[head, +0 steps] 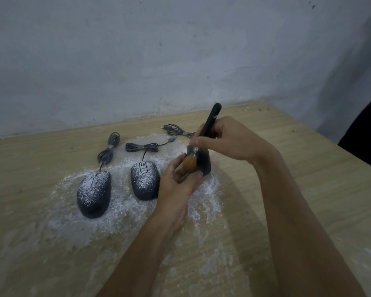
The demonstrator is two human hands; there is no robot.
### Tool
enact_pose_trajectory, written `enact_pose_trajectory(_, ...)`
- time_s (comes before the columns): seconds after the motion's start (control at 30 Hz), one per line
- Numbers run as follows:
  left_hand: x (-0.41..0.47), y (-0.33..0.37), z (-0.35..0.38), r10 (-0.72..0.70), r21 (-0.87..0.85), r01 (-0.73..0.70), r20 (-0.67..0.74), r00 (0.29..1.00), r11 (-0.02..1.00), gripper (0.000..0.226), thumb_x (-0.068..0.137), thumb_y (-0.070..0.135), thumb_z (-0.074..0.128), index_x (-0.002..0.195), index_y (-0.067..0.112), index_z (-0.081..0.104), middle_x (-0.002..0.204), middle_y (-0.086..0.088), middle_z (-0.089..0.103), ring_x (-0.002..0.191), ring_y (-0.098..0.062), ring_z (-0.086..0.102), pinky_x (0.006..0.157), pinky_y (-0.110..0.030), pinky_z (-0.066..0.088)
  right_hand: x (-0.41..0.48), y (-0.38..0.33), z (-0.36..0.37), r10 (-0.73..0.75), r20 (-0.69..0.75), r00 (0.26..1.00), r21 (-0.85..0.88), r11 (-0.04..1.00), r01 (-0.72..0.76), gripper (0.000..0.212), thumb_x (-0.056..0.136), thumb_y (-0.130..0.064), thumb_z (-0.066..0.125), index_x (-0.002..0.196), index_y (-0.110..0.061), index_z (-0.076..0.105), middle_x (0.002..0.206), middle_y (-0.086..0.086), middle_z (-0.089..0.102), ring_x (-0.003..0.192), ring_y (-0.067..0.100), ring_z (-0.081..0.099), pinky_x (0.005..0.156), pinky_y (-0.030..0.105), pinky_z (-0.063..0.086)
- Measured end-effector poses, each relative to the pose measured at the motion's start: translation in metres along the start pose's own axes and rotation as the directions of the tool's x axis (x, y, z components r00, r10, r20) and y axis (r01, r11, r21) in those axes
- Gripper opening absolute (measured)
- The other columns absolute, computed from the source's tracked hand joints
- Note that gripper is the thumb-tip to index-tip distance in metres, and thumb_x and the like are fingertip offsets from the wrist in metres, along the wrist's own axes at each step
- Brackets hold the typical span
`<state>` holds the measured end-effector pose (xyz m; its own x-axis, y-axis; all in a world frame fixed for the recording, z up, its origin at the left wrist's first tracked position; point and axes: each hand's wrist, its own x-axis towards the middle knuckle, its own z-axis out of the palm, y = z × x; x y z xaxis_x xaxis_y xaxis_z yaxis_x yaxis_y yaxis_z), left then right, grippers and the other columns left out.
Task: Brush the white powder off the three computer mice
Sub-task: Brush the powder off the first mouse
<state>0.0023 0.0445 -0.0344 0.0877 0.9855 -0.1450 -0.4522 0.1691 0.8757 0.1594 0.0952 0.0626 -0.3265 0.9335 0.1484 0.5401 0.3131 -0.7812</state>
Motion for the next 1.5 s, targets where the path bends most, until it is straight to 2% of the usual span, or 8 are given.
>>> enact_pose_trajectory(0.2,-0.002,0.0,0.001,0.015,0.048,-0.014,-0.012,1.0,0.999,0.053,0.084,-0.004,0.073,0.121,0.031,0.059,0.118,-0.005,0.074,0.112,-0.02,0.07,0.083,-0.028,0.056,0.002,-0.002,0.0,-0.064,-0.181,0.981,0.092,0.992,0.082,0.01,0.093,-0.026,0.073,0.084,-0.028,0.077,0.076,-0.012,0.075,0.075,-0.002,0.067,0.068,0.01,0.047)
enact_pose_trajectory(0.5,-0.002,0.008,0.003,-0.056,-0.12,0.054,-0.012,0.998,0.991,0.057,0.087,-0.018,0.058,0.134,0.014,0.054,0.121,-0.014,0.072,0.108,-0.025,0.072,0.085,-0.03,0.059,-0.004,0.003,-0.009,-0.021,-0.07,0.997,0.063,0.998,0.025,0.007,0.093,-0.028,0.074,0.087,-0.028,0.078,0.081,-0.016,0.076,0.08,-0.002,0.07,0.071,0.012,0.051)
enact_pose_trajectory(0.7,-0.004,0.016,0.002,-0.097,-0.23,0.096,0.006,0.995,0.968,0.05,0.091,-0.018,0.034,0.129,0.007,0.055,0.106,-0.017,0.076,0.082,-0.02,0.077,0.067,-0.027,0.061,-0.007,0.001,-0.007,0.078,0.157,0.984,-0.093,0.994,-0.064,0.011,0.09,-0.031,0.076,0.091,-0.021,0.08,0.091,0.006,0.078,0.093,0.024,0.072,0.089,0.045,0.056)
enact_pose_trajectory(0.87,-0.003,0.015,0.003,-0.112,-0.277,0.106,-0.005,0.994,0.955,0.044,0.095,-0.014,0.033,0.125,0.009,0.055,0.099,-0.014,0.079,0.091,-0.025,0.077,0.077,-0.032,0.063,-0.006,0.006,-0.013,0.014,-0.11,0.994,0.079,0.997,-0.005,0.008,0.093,-0.03,0.073,0.09,-0.025,0.079,0.074,-0.016,0.073,0.071,-0.005,0.065,0.064,0.011,0.047)
enact_pose_trajectory(1.07,-0.003,0.014,0.002,-0.112,-0.223,0.105,-0.02,0.994,0.969,0.045,0.096,-0.008,0.04,0.137,0.009,0.05,0.117,-0.023,0.072,0.104,-0.033,0.071,0.084,-0.036,0.061,-0.012,0.011,-0.015,0.09,0.225,0.97,-0.043,0.996,-0.082,0.007,0.092,-0.024,0.074,0.087,-0.021,0.079,0.072,-0.011,0.073,0.067,-0.004,0.064,0.063,0.011,0.047)
enact_pose_trajectory(1.17,-0.002,0.013,0.003,-0.101,-0.242,0.094,-0.019,0.995,0.966,0.044,0.097,-0.006,0.045,0.137,0.009,0.051,0.113,-0.02,0.074,0.099,-0.028,0.075,0.075,-0.03,0.061,-0.01,0.014,-0.017,0.065,0.035,0.997,0.06,0.996,-0.067,0.009,0.091,-0.031,0.075,0.087,-0.025,0.081,0.075,-0.005,0.073,0.069,0.002,0.062,0.061,0.017,0.048)
enact_pose_trajectory(1.3,-0.002,0.008,0.008,-0.014,-0.055,0.009,-0.085,0.996,0.998,0.039,0.094,0.009,0.066,0.129,0.02,0.054,0.117,-0.009,0.073,0.101,-0.02,0.075,0.075,-0.026,0.06,-0.006,0.019,-0.02,0.018,-0.189,0.982,0.169,0.985,0.014,0.01,0.092,-0.034,0.074,0.086,-0.028,0.08,0.072,-0.006,0.069,0.069,0.004,0.059,0.059,0.019,0.046)
enact_pose_trajectory(1.5,-0.007,-0.006,0.013,0.184,0.292,-0.144,-0.117,0.976,0.946,0.053,0.089,0.003,0.07,0.127,0.031,0.046,0.106,0.009,0.066,0.088,0.004,0.071,0.069,-0.012,0.055,0.0,0.013,-0.005,0.0,-0.111,0.994,0.052,0.999,0.006,0.011,0.094,-0.024,0.071,0.087,-0.021,0.079,0.072,-0.014,0.073,0.068,-0.003,0.064,0.063,0.013,0.048)
